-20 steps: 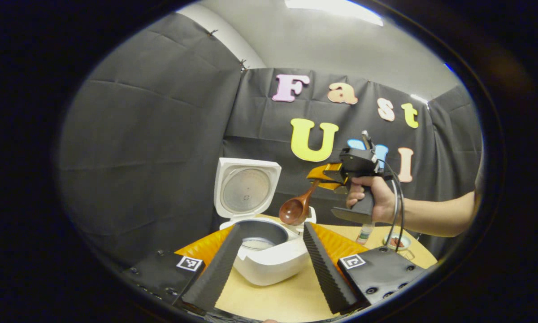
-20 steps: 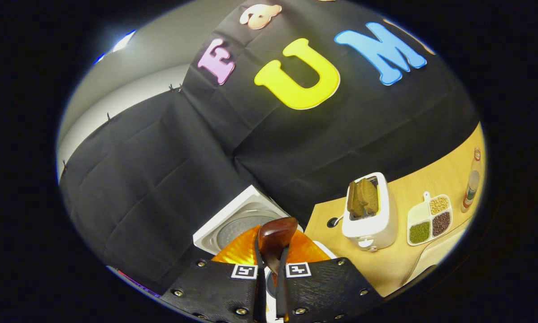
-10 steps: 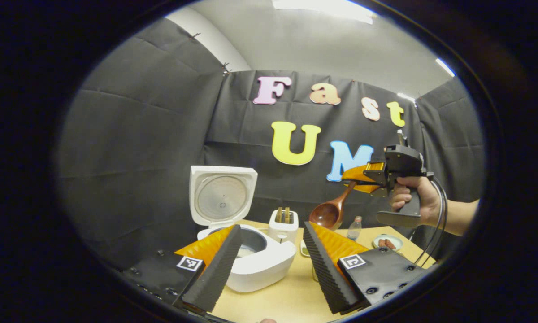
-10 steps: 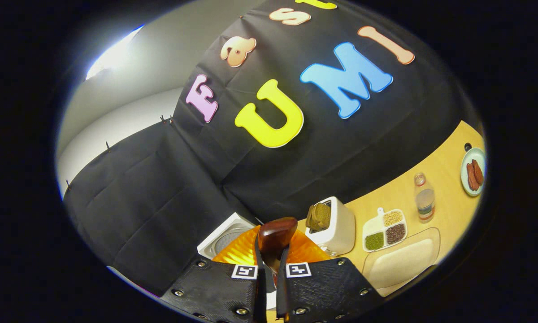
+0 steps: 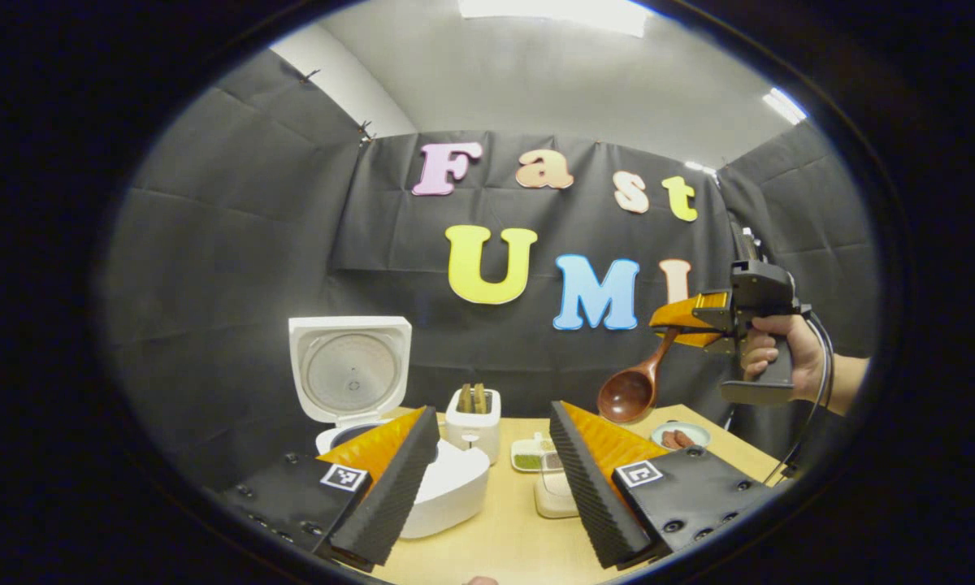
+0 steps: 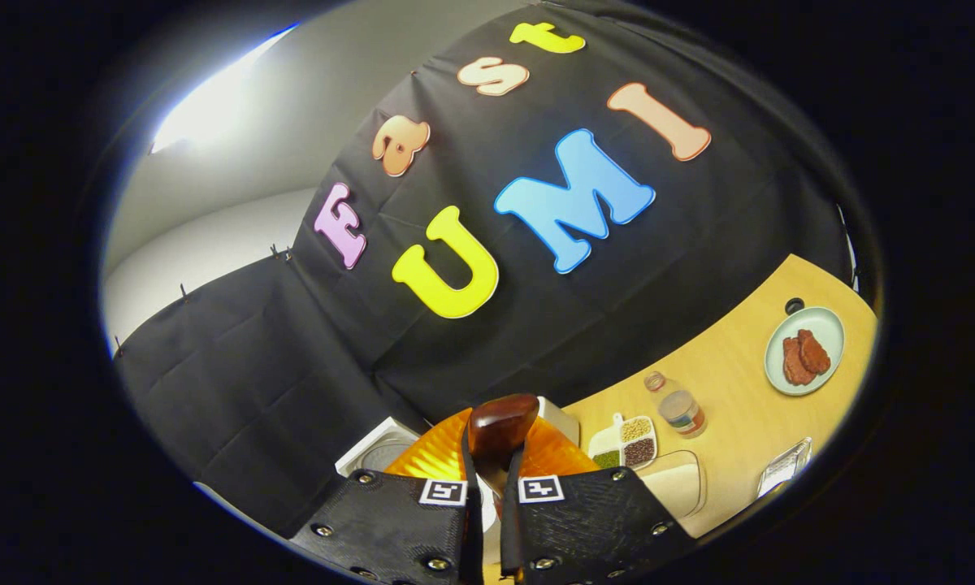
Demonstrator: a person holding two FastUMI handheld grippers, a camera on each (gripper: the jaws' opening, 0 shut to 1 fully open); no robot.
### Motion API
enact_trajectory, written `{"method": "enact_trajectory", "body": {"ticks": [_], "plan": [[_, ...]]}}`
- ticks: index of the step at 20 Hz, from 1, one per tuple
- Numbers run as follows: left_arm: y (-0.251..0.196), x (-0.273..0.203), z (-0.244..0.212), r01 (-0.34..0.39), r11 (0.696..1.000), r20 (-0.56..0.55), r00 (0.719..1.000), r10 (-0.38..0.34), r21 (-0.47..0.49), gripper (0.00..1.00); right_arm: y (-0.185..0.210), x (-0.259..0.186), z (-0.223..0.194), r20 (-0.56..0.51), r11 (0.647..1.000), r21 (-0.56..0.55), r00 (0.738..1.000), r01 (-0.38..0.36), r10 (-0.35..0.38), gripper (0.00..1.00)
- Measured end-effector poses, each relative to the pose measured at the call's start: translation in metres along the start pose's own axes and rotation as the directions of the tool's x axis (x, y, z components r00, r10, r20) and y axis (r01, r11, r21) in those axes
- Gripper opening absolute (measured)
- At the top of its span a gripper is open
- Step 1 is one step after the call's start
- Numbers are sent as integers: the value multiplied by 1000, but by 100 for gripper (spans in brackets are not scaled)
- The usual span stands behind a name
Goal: Close the left gripper, press the button to open the rice cooker; take a wooden spoon from the chopstick holder with the right hand, scoop a spoonful of rice and pour it into the rice cooker, then put the wooden spoon back into the chopstick holder.
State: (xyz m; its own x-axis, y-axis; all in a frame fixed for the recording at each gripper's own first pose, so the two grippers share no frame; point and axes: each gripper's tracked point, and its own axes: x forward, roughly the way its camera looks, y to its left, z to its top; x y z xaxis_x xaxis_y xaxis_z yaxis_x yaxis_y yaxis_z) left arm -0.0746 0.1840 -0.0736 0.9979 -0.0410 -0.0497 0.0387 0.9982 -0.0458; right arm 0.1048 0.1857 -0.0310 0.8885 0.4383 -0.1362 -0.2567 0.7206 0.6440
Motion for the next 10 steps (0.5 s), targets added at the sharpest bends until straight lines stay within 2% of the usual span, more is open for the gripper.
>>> {"method": "enact_trajectory", "body": {"ticks": [1, 8, 9, 10], "plan": [[-5, 1, 1, 7, 1000, 1, 1000, -7, 1, 95, -8, -7, 5, 12, 1000, -4, 1000, 16, -15, 8], [-22, 11, -2, 21, 1000, -17, 1000, -21, 17, 95, -80, -47, 34, 73, 989, -6, 987, 147, -146, 9], [-23, 11, -3, 22, 1000, -21, 1000, -21, 17, 92, -94, -52, 37, 78, 985, -1, 982, 171, -170, 9], [-25, 12, -4, 23, 1000, -25, 999, -22, 19, 95, -107, -58, 38, 82, 981, 1, 978, 192, -191, 9]]}}
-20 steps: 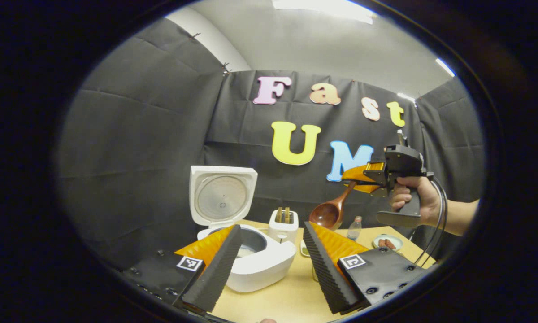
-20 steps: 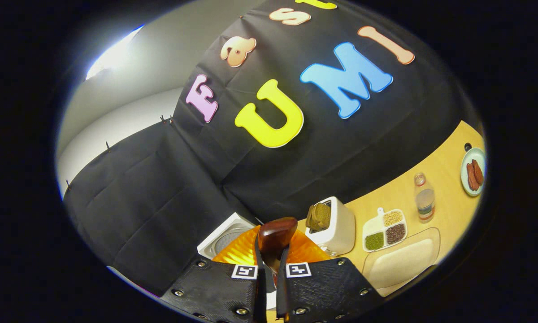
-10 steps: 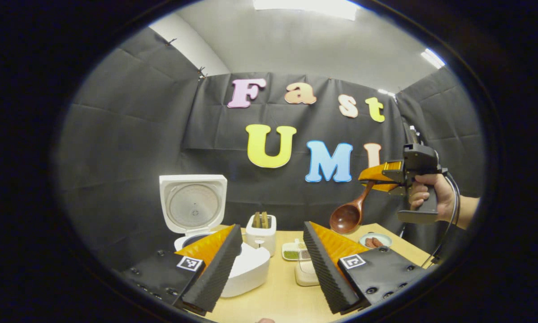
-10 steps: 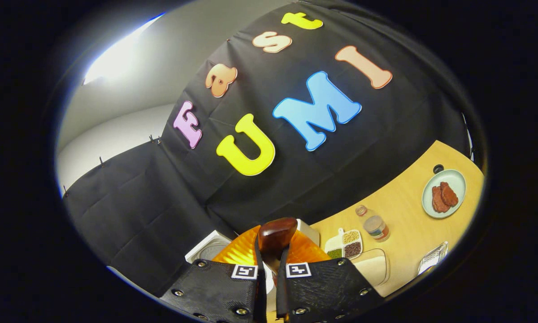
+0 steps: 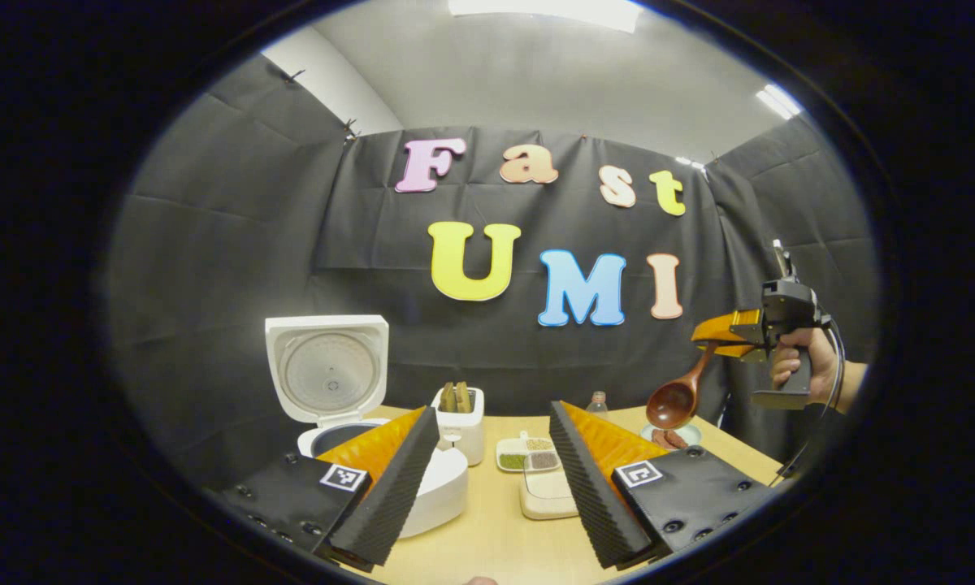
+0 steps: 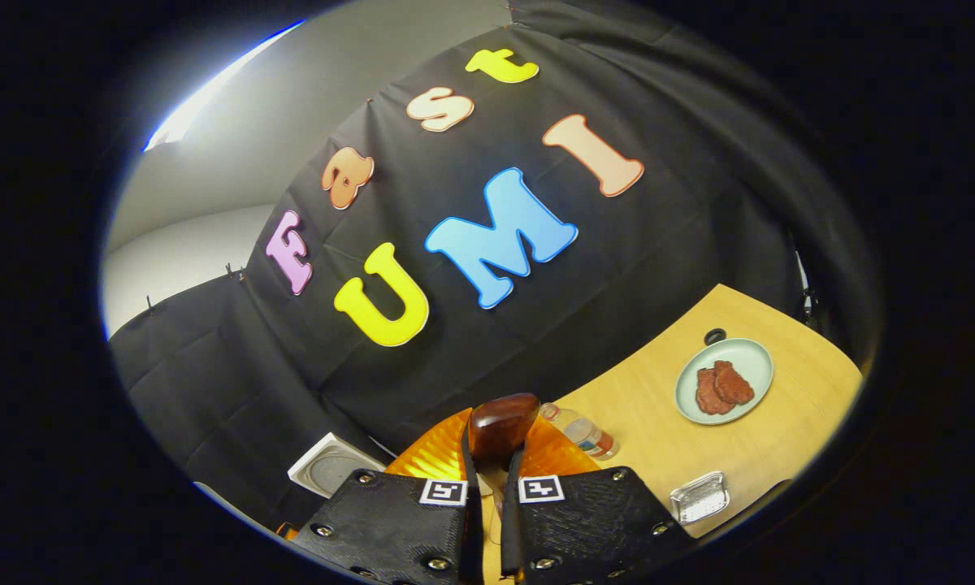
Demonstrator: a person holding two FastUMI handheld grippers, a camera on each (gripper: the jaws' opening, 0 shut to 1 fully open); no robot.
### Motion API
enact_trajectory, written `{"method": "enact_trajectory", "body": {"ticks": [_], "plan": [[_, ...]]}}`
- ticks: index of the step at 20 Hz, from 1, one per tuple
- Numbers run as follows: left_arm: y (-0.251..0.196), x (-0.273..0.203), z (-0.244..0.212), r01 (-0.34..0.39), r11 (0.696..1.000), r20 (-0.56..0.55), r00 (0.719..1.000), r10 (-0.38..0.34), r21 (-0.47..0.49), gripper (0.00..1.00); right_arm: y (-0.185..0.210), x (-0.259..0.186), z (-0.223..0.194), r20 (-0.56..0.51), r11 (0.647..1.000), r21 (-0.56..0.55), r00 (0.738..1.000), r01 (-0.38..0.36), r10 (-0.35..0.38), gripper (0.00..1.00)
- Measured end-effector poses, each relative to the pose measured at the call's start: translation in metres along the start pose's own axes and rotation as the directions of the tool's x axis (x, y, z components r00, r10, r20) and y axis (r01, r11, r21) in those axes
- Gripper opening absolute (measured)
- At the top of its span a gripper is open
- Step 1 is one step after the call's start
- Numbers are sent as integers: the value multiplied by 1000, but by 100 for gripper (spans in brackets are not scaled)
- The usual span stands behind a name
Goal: Close the left gripper, press the button to open the rice cooker; take a wooden spoon from the chopstick holder with the right hand, scoop a spoonful of rice and pour it into the rice cooker, then put the wooden spoon back into the chopstick holder.
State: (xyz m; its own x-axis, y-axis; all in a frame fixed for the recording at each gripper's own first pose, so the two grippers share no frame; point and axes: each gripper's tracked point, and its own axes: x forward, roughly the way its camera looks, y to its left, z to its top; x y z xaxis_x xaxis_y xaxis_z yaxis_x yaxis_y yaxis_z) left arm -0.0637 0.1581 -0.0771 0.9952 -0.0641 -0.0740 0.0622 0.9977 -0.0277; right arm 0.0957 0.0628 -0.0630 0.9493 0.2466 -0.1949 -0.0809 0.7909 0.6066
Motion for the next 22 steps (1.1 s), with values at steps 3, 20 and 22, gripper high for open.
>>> {"method": "enact_trajectory", "body": {"ticks": [3, 20, 22], "plan": [[-9, 3, 0, 8, 1000, -9, 1000, -8, 15, 95, -36, -5, 4, 11, 998, 11, 998, 61, -62, 9], [-41, 17, -3, 44, 996, -69, 997, -38, 77, 95, -168, -9, -38, 6, 950, -92, 954, 299, -299, 9], [-38, 18, -7, 32, 995, -84, 996, -24, 92, 93, -180, -5, -56, -10, 943, -116, 949, 313, -316, 9]]}}
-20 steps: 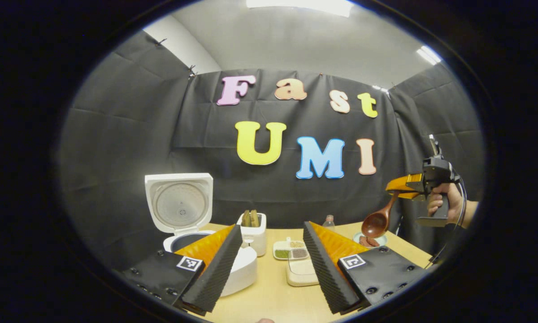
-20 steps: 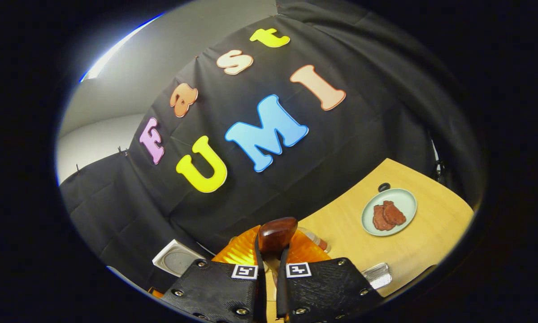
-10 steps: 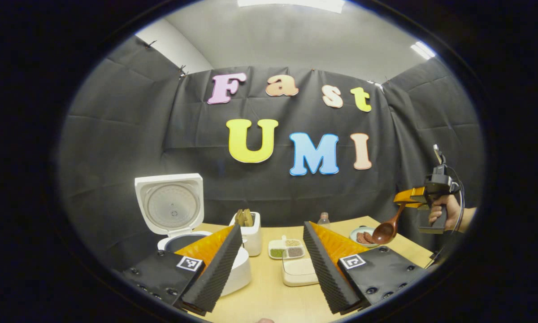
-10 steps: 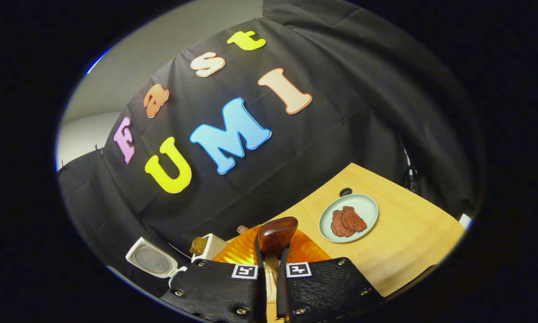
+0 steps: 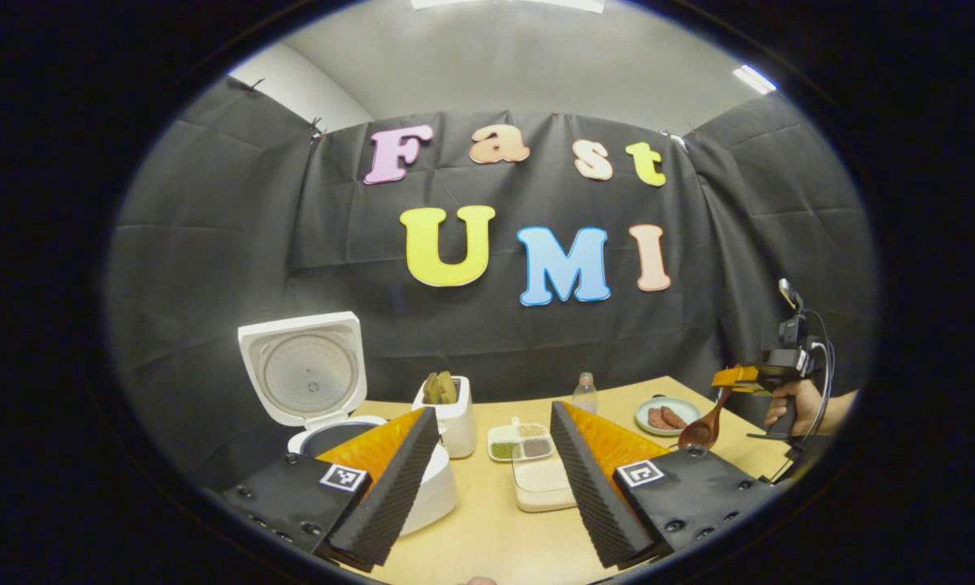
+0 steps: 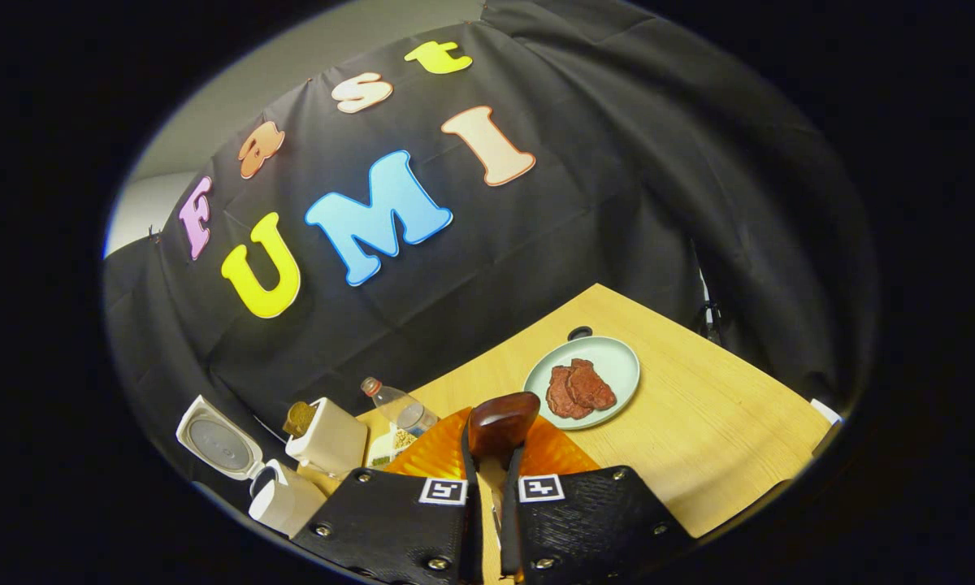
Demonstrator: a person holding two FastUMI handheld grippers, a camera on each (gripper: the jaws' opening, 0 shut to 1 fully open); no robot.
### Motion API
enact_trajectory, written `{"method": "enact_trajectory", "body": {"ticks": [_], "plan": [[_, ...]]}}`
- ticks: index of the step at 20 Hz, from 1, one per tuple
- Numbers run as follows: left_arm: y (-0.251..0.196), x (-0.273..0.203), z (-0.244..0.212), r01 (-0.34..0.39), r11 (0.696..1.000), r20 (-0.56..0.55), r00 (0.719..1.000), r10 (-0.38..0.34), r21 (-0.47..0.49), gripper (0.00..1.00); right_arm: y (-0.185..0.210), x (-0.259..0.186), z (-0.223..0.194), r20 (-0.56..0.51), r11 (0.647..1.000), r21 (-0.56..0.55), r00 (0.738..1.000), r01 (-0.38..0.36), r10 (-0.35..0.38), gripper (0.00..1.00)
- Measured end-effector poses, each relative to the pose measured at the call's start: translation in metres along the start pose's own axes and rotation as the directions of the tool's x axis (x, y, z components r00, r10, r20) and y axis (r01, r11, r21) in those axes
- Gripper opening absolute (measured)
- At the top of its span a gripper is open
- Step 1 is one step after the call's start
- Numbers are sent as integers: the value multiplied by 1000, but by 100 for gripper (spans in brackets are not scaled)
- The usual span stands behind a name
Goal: Close the left gripper, press the button to open the rice cooker; take a wooden spoon from the chopstick holder with the right hand, scoop a spoonful of rice and pour it into the rice cooker, then put the wooden spoon back into the chopstick holder.
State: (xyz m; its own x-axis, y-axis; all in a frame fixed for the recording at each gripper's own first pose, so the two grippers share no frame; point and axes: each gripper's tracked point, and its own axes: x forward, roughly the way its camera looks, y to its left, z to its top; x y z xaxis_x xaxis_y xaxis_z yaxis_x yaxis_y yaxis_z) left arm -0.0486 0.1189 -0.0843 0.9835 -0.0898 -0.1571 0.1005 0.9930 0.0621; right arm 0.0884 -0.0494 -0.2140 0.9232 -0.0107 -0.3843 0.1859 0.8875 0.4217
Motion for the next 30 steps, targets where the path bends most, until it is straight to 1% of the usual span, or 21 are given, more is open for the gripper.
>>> {"method": "enact_trajectory", "body": {"ticks": [1, 2, 5, 6, 8, 11, 12, 13, 14, 15, 16, 17, 18, 19, 20, 22, 24, 25, 26, 28, 30], "plan": [[-1, 0, -1, 0, 1000, -7, 1000, 0, 3, 93, -6, 4, -12, -16, 1000, -12, 1000, 13, -13, 9], [-1, -2, -2, -4, 1000, -11, 1000, 4, 8, 96, -7, 7, -22, -27, 1000, -11, 1000, 7, -7, 9], [2, -8, -1, -18, 1000, -9, 1000, 18, 16, 96, -9, 20, -42, -28, 999, -43, 999, 28, -29, 9], [5, -10, -3, -32, 999, -16, 999, 32, 24, 92, -9, 23, -45, -24, 998, -51, 999, 31, -32, 9], [7, -13, -7, -40, 999, -27, 999, 41, 34, 96, -5, 29, -54, -33, 998, -50, 999, 24, -26, 8], [10, -13, -9, -39, 999, -30, 999, 39, 24, 96, -11, 35, -61, -30, 996, -74, 998, 51, -53, 9], [9, -11, -10, -36, 999, -29, 999, 36, 21, 96, -9, 30, -62, -37, 995, -100, 999, 31, -35, 13], [8, -9, -10, -30, 999, -29, 999, 31, 18, 99, -4, 28, -60, -36, 991, -133, 999, 14, -19, 17], [7, -7, -11, -26, 1000, -27, 999, 26, 18, 99, -5, 21, -55, -29, 979, -204, 999, 11, -17, 23], [6, -3, -11, -21, 1000, -26, 999, 21, 16, 99, -9, 18, -47, -7, 964, -263, 1000, 26, -29, 41], [5, 1, -14, -16, 1000, -27, 999, 16, 9, 99, -15, 15, -34, 23, 946, -320, 998, 55, -50, 65], [4, 5, -14, -13, 1000, -26, 1000, 13, -3, 96, -16, 6, -27, 44, 935, -347, 997, 69, -58, 89], [4, 9, -13, -12, 1000, -22, 1000, 11, -16, 93, -14, -3, -17, 69, 932, -355, 996, 74, -53, 98], [5, 14, -11, -13, 1000, -18, 1000, 12, -28, 92, -12, -15, -5, 100, 928, -361, 993, 89, -57, 98], [7, 18, -10, -16, 999, -16, 1000, 16, -38, 96, -10, -26, 8, 130, 924, -367, 990, 105, -61, 98], [11, 26, -8, -17, 998, -16, 1000, 16, -60, 96, 2, -48, 31, 184, 924, -366, 982, 106, -40, 98], [22, 35, -7, -31, 997, -27, 999, 29, -70, 96, 22, -70, 53, 219, 930, -359, 976, 76, 4, 98], [27, 41, -6, -36, 997, -32, 999, 34, -66, 93, 30, -77, 60, 227, 933, -357, 973, 55, 29, 98], [33, 48, -6, -44, 997, -30, 999, 42, -60, 96, 40, -85, 67, 238, 933, -356, 970, 44, 45, 98], [46, 55, 3, -57, 996, -12, 998, 56, -64, 96, 55, -98, 77, 255, 933, -358, 965, 33, 64, 98], [58, 61, 16, -58, 994, 16, 998, 60, -87, 93, 77, -110, 83, 260, 933, -359, 961, 7, 93, 98]]}}
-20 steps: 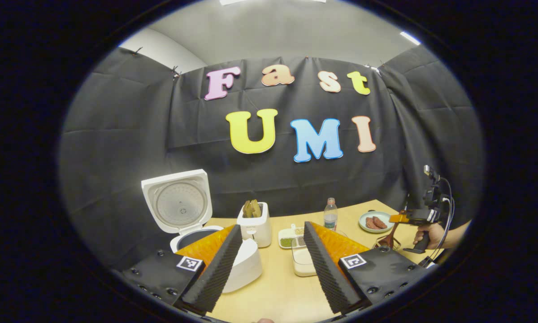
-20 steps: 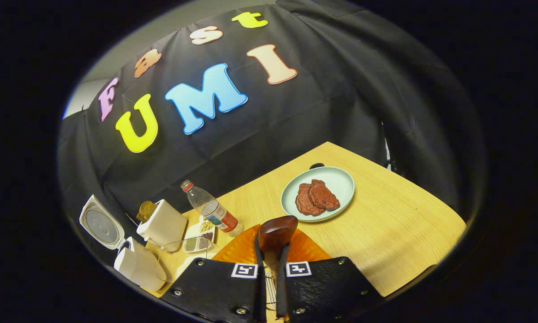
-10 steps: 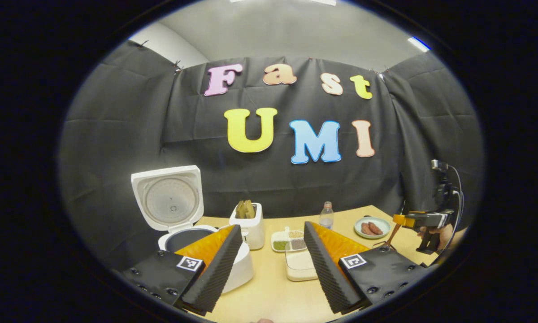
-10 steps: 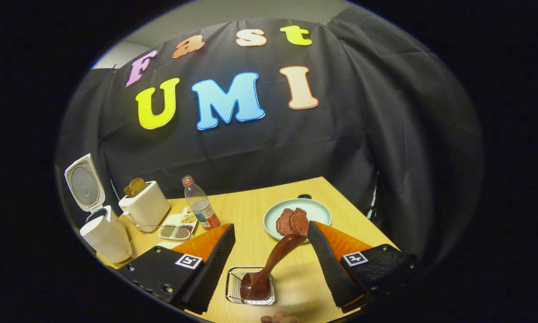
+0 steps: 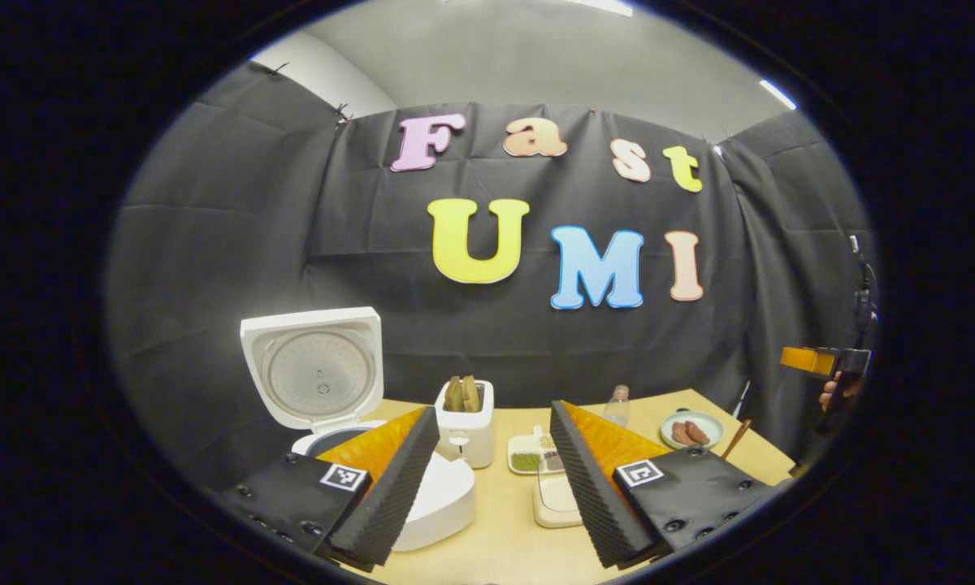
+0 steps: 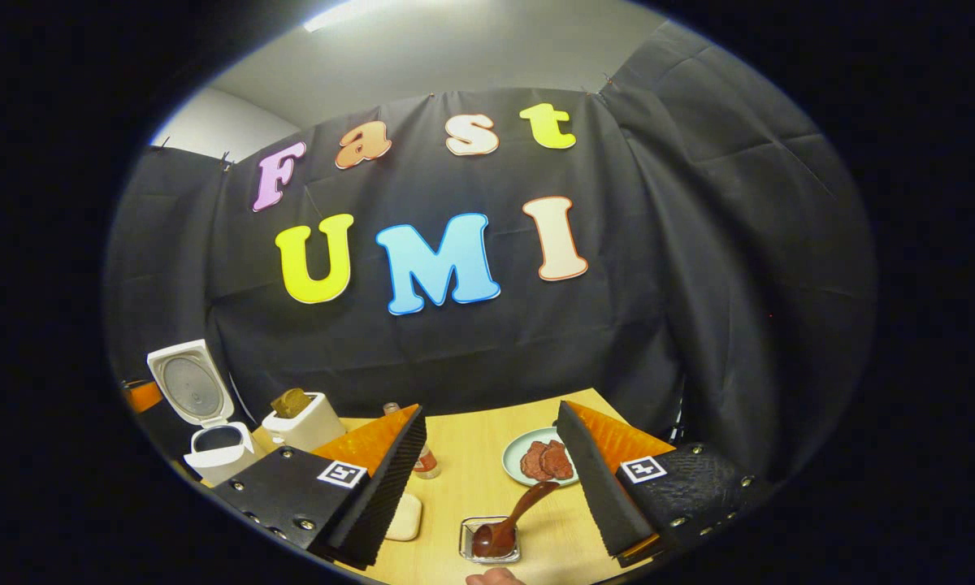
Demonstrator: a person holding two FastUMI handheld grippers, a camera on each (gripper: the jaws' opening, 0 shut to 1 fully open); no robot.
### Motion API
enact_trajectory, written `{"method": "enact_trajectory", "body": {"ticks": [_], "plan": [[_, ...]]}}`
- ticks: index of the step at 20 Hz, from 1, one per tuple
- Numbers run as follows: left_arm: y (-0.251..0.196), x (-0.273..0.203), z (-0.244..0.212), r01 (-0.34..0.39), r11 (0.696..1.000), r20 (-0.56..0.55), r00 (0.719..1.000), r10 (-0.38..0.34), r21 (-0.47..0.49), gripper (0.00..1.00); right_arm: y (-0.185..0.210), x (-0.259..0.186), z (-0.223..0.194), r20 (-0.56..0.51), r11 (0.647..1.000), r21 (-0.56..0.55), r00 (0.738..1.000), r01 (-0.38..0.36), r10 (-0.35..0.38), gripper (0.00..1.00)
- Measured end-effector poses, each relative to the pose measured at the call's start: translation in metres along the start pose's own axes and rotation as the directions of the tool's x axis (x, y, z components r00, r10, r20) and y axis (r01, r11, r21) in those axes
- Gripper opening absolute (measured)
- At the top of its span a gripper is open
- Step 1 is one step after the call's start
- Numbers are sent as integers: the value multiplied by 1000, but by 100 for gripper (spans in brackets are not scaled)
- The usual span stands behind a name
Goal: Close the left gripper, press the button to open the rice cooker; take a wooden spoon from the chopstick holder with the right hand, scoop a spoonful of rice and pour it into the rice cooker, then put the wooden spoon back into the chopstick holder.
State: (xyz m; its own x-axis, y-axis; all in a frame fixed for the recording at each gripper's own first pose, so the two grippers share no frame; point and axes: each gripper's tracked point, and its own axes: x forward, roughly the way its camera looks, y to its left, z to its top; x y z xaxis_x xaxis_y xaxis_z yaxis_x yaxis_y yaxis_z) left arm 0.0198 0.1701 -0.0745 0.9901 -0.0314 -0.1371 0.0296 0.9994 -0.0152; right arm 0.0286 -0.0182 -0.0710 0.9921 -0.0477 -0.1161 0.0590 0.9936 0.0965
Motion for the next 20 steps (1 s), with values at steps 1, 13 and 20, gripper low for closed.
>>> {"method": "enact_trajectory", "body": {"ticks": [1, 13, 20], "plan": [[8, 4, 8, -3, 1000, 13, 1000, 3, -7, 92, 8, -4, 6, 7, 1000, -4, 1000, -11, 11, 98], [162, 94, 92, -209, 978, 39, 977, 209, 8, 92, 50, -10, 22, 17, 999, 29, 999, -29, 29, 98], [259, 168, 96, -416, 909, -19, 909, 416, -27, 94, 43, -10, 13, 3, 1000, -5, 1000, 21, -21, 98]]}}
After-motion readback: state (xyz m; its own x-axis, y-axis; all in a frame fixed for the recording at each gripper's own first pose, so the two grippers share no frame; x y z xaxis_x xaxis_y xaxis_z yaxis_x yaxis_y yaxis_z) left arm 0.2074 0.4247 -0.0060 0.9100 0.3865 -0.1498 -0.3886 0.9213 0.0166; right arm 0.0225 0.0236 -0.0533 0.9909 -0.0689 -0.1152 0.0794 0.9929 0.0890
